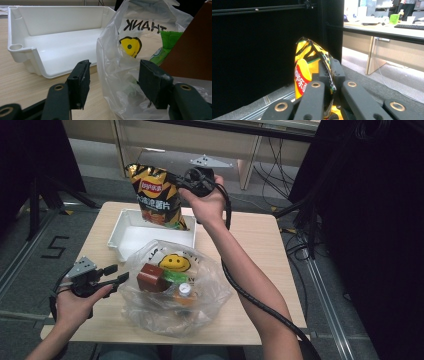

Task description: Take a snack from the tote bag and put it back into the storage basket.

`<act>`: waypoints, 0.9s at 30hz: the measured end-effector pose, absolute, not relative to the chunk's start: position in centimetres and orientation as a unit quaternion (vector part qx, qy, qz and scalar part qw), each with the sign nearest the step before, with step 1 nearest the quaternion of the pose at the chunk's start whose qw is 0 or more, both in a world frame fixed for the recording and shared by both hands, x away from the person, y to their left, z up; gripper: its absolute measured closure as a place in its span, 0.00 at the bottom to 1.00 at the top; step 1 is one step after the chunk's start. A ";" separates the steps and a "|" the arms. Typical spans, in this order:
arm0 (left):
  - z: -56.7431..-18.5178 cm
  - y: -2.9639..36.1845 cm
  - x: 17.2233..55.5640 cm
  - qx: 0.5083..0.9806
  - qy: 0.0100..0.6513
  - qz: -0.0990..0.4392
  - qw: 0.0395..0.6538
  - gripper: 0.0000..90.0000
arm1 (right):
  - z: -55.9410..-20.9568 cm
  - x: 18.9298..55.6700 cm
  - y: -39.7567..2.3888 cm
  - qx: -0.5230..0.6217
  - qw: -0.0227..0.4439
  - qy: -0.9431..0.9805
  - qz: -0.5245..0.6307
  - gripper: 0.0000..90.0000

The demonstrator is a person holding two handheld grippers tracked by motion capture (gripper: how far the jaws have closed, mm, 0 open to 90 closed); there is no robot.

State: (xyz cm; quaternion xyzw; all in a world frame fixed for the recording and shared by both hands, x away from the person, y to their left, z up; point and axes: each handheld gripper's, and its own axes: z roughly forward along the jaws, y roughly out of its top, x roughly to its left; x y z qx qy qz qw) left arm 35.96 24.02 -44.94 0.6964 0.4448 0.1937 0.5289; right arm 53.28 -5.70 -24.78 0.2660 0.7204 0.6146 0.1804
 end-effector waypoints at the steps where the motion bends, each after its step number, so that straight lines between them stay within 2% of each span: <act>1: -45.0 24.0 35.9 0.695 0.448 0.192 0.529 0.47 | -24.8 53.3 -5.6 0.270 0.177 0.720 0.615 1.00; 27: -45.1 23.8 36.0 0.698 0.445 0.189 0.529 0.47 | -25.6 55.1 -3.8 0.278 0.176 0.720 0.611 1.00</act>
